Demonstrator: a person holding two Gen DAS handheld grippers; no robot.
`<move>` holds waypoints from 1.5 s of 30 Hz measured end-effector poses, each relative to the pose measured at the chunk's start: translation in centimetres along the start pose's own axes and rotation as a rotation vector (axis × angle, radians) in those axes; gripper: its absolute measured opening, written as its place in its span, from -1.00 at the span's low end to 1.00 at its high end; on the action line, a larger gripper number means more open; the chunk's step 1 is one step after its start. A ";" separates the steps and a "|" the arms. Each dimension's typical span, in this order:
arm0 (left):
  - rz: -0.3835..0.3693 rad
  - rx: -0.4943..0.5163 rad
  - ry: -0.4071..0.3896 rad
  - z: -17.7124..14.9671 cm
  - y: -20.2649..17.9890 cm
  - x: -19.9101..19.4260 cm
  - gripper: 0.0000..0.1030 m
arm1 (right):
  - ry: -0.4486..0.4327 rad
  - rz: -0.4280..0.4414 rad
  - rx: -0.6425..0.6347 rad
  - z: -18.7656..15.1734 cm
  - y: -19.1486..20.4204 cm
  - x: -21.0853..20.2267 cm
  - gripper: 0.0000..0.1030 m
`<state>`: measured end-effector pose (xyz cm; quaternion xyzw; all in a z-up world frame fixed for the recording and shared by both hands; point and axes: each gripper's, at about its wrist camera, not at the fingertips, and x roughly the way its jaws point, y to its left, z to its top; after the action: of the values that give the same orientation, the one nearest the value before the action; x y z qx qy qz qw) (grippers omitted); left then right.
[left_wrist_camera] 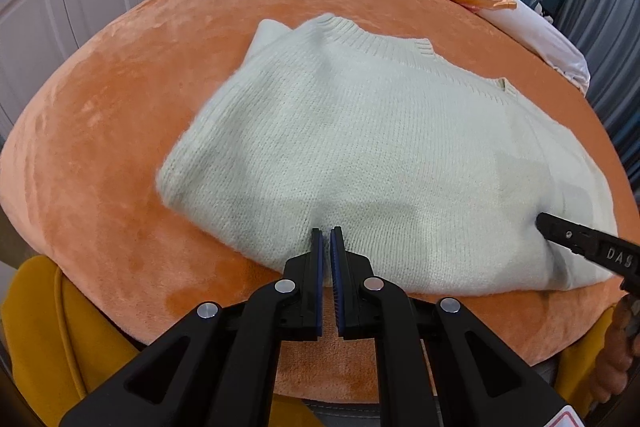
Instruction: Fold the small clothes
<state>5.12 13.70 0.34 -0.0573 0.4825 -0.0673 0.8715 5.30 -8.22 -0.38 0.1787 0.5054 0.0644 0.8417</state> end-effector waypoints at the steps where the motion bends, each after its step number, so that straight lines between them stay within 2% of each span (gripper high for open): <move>1: -0.007 -0.006 -0.001 0.0 0.1 0.0 -0.83 | 0.008 -0.003 0.004 0.6 0.2 -0.4 -0.90; 6: -0.059 -0.051 -0.001 0.1 0.9 -0.1 -0.82 | -0.063 -0.034 -0.056 4.4 2.1 -2.3 -0.86; 8: -0.070 -0.060 0.000 0.1 1.1 -0.1 -0.82 | -0.053 -0.043 -0.057 6.2 2.5 -1.3 -0.86; 10: -0.079 -0.068 0.000 0.1 1.2 -0.1 -0.82 | -0.003 -0.076 -0.046 7.2 2.4 0.9 -0.87; 11: -0.083 -0.071 0.000 0.1 1.3 -0.1 -0.82 | 0.052 -0.096 -0.036 7.4 2.0 2.9 -0.92; 12: -0.089 -0.075 0.001 0.1 1.4 -0.1 -0.82 | 0.063 -0.092 -0.030 7.4 1.8 3.9 -0.93; 15: -0.110 -0.091 0.002 0.0 1.7 -0.2 -0.82 | 0.044 -0.115 -0.031 7.8 2.7 3.5 -0.91; 17: -0.123 -0.102 0.003 0.0 1.9 -0.2 -0.82 | 0.005 -0.089 -0.025 8.3 3.4 2.2 -0.85; 20: -0.133 -0.111 0.006 0.0 2.1 -0.1 -0.82 | -0.035 -0.106 -0.036 9.6 4.0 1.6 -0.85; 23: -0.133 -0.107 0.005 0.0 2.1 -0.2 -0.82 | -0.003 -0.140 -0.009 10.9 3.4 3.4 -0.85; 25: -0.136 -0.109 0.006 0.1 2.2 -0.1 -0.82 | 0.068 -0.147 0.026 11.2 2.3 6.0 -0.92; 29: -0.141 -0.112 0.005 0.1 2.3 -0.2 -0.82 | 0.072 -0.130 0.055 12.1 2.0 6.5 -0.96; 31: -0.140 -0.110 0.005 0.1 2.3 -0.2 -0.82 | 0.028 -0.118 0.045 12.8 2.7 5.1 -0.89; 34: -0.138 -0.107 0.005 0.0 2.3 -0.2 -0.82 | -0.008 -0.155 0.031 13.5 3.0 4.8 -0.85; 38: -0.133 -0.100 0.003 0.0 2.2 -0.2 -0.82 | 0.054 -0.192 0.044 13.9 2.1 7.9 -0.94; 43: -0.139 -0.105 -0.019 -0.1 2.1 -1.2 -0.82 | 0.045 -0.269 -0.035 14.4 3.8 8.3 -0.96; 44: -0.151 -0.124 -0.037 -0.1 2.5 -2.1 -0.75 | 0.015 -0.252 -0.041 14.1 4.1 7.2 -0.94; 45: -0.142 -0.145 -0.071 -0.2 2.9 -3.2 -0.52 | -0.013 -0.203 -0.045 13.4 4.2 5.8 -0.87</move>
<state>3.42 17.15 2.45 -0.1565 0.4498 -0.0919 0.8745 20.14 -5.81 2.07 0.1081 0.5137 -0.0109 0.8510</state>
